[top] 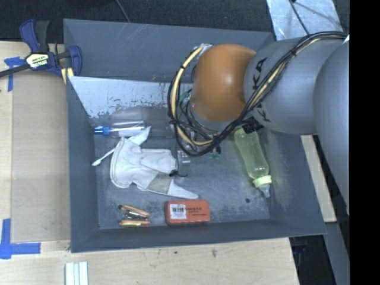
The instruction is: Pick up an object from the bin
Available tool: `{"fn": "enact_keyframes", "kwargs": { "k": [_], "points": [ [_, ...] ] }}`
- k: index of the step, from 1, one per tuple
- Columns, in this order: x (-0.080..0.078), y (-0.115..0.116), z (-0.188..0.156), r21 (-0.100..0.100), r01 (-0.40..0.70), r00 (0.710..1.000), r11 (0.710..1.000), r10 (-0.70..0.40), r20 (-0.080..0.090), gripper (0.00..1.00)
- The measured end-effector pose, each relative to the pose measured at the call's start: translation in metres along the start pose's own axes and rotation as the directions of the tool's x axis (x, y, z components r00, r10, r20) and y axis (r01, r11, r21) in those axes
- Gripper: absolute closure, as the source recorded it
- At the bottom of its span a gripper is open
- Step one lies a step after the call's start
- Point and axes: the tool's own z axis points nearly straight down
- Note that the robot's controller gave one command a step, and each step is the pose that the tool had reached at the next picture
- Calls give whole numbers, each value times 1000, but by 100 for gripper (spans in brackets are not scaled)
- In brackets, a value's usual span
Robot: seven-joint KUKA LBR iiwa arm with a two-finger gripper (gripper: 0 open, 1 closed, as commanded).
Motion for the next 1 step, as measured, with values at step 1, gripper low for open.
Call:
{"fn": "enact_keyframes", "kwargs": {
  "k": [1],
  "points": [
    [20,19,51,-1,-21,1000,1000,21,-3,100]
  ]
}}
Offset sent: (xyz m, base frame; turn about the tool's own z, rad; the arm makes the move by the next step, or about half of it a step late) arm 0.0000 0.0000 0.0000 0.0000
